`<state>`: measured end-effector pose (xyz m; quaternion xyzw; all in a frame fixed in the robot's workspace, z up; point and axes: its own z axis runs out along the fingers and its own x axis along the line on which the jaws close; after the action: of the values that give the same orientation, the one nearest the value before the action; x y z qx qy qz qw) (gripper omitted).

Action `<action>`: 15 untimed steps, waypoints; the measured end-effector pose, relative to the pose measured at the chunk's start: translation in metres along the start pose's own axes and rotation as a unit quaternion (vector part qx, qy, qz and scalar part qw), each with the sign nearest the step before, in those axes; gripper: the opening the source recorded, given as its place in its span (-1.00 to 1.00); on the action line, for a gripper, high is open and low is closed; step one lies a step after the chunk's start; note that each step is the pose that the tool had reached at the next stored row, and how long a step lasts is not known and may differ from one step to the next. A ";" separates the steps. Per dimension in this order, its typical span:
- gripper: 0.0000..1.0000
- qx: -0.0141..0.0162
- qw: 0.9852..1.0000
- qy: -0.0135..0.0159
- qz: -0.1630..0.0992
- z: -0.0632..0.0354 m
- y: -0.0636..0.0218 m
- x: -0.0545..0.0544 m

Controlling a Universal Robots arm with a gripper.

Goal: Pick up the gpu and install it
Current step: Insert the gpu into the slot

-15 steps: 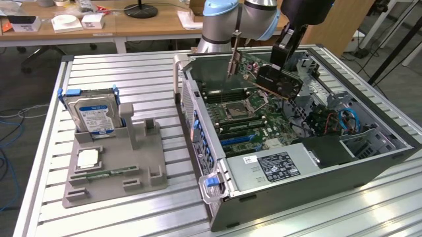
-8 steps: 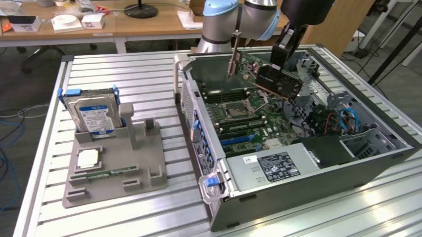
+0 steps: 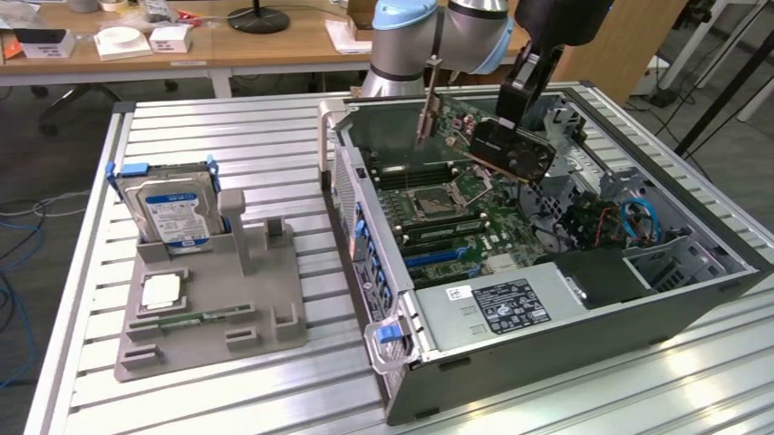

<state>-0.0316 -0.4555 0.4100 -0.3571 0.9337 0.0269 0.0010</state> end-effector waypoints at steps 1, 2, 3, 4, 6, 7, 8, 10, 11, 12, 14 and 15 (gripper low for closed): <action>-0.48 0.000 1.000 0.000 -0.002 0.0000 0.0000 0.000; -0.48 0.000 1.000 0.000 -0.004 0.0000 0.0001 0.000; -0.48 0.000 1.000 0.000 -0.007 0.0000 0.0001 0.000; -0.48 0.000 1.000 0.000 -0.009 0.0000 0.0003 0.000; -0.48 0.000 1.000 0.001 -0.013 0.0000 0.0007 -0.001; -0.48 0.000 1.000 0.001 -0.015 0.0001 0.0010 -0.001; -0.48 0.000 1.000 0.001 -0.018 0.0001 0.0011 -0.001; -0.48 -0.001 1.000 0.001 -0.025 0.0001 0.0013 -0.001; -0.48 -0.001 1.000 0.001 -0.028 0.0001 0.0015 -0.001; -0.48 -0.001 1.000 0.002 -0.031 0.0001 0.0016 -0.001; -0.48 -0.001 0.999 0.002 -0.036 0.0001 0.0017 -0.002; -0.48 -0.001 0.999 0.002 -0.037 0.0001 0.0017 -0.002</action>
<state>-0.0315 -0.4532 0.4100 -0.3911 0.9199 0.0269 0.0000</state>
